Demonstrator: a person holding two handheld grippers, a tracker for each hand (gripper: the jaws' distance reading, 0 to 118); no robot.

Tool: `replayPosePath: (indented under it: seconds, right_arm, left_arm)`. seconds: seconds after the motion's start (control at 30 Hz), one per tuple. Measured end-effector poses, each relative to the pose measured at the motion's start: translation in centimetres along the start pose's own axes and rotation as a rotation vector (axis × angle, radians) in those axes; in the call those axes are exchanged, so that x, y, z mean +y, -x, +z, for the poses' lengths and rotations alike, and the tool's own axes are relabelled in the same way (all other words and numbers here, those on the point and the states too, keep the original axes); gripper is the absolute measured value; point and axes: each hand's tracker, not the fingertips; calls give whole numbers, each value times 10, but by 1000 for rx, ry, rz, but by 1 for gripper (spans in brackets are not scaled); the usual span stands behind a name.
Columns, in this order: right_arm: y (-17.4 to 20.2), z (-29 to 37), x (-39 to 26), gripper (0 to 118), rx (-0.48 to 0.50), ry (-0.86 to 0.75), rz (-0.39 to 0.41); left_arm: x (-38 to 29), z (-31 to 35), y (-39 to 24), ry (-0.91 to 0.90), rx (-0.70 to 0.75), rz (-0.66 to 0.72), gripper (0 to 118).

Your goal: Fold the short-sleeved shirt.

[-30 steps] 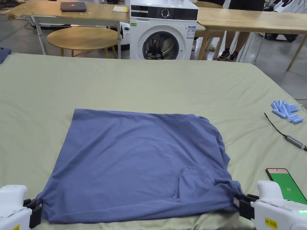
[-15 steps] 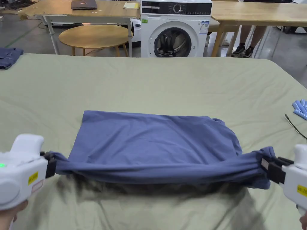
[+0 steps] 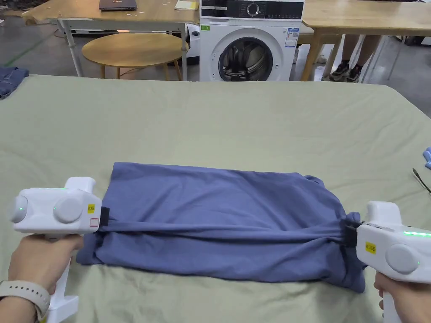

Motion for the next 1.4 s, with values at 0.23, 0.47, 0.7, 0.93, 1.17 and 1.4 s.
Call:
replayPosePath:
  seconds: [0.23, 0.47, 0.7, 0.93, 1.17, 1.4]
  right_arm:
    - [16, 107, -16, 108, 105, -272, 20]
    - [47, 163, -78, 32, 119, -388, 55]
    - [42, 166, -91, 0, 150, -348, 32]
    - [36, 155, -92, 0, 120, -316, 30]
    - [11, 136, -95, 0, 63, -255, 12]
    - [-19, 107, -93, 0, -45, -152, -22]
  left_arm:
    - [-62, 121, -8, -457, -64, 14, 105]
    - [-170, 157, -20, -486, -29, -13, 40]
    - [-180, 134, 0, -371, -40, -1, 0]
    - [-140, 96, 14, -318, 21, -15, 88]
    - [-86, 38, 22, -199, 18, 17, 110]
    - [-60, -10, 11, -52, 60, 9, 74]
